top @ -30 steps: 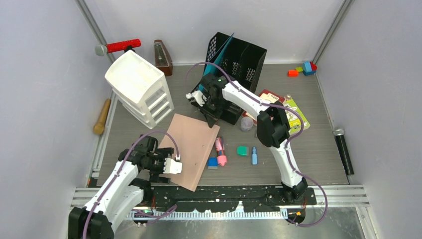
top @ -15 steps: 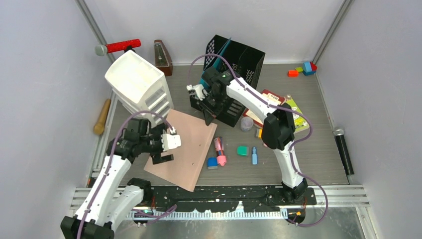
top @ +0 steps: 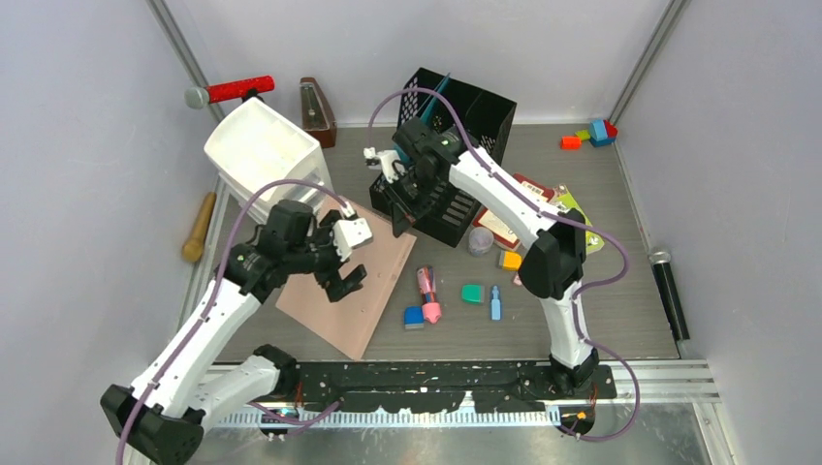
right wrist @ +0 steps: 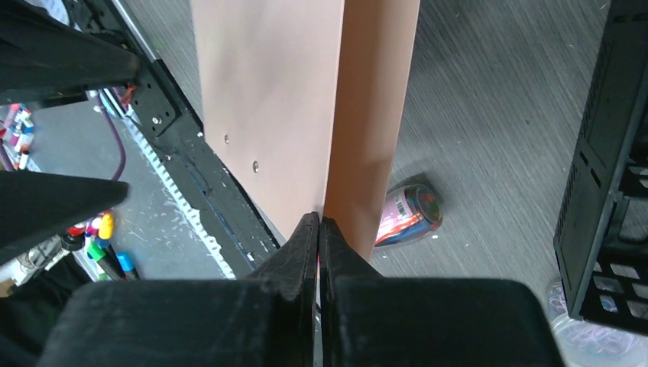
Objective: Organize the desk
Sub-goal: Pick up the folder from the center of the board.
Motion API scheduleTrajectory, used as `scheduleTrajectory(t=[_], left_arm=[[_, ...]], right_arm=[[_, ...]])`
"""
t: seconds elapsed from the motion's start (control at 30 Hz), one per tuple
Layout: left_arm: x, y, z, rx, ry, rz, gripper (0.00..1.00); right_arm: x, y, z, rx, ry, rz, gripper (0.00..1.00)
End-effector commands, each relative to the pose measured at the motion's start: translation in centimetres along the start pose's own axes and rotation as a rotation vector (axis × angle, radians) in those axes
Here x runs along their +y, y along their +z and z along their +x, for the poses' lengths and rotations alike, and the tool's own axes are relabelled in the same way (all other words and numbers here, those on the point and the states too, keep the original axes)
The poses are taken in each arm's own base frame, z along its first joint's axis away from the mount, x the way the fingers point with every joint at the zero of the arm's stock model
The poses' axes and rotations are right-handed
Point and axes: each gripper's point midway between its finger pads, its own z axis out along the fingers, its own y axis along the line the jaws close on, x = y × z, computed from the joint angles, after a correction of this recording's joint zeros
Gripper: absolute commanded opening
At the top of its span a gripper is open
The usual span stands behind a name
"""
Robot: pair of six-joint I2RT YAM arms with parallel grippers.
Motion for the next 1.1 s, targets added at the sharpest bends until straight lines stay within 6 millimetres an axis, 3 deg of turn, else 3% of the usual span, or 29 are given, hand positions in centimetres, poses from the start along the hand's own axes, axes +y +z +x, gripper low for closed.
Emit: scheduleTrajectory(t=[0.0,0.17,0.5,0.63,0.77,1.07], left_arm=[[1.3,1.2,-3.6,-0.046,-0.037,-0.140,0.99],[0.9,3.5,-5.3,-0.022,0.003,-0.205,0.99],[0.6,6.8,-7.2,-0.023,0.067,-0.343,0.99],[3.1,5.2,-7.0,-0.040,0.118,-0.491,0.99],[3.9,2.7,-6.8,-0.069,0.120,-0.499,0.99],[5.3,0.3,-2.9,-0.001,0.050,-0.523,0.99]], right_arm=[[1.9,-4.5,-2.0,-0.150,-0.028,0.041,0.00],[1.3,-4.8,-0.7,-0.150,0.018,0.048,0.01],[1.4,-4.3,-0.4,-0.147,0.110,-0.079,0.00],[1.2,-4.2,0.3,-0.134,0.071,-0.081,0.00],[0.7,-4.4,1.3,-0.126,0.028,-0.062,0.01],[0.6,-5.2,2.0,-0.129,-0.007,-0.037,0.00]])
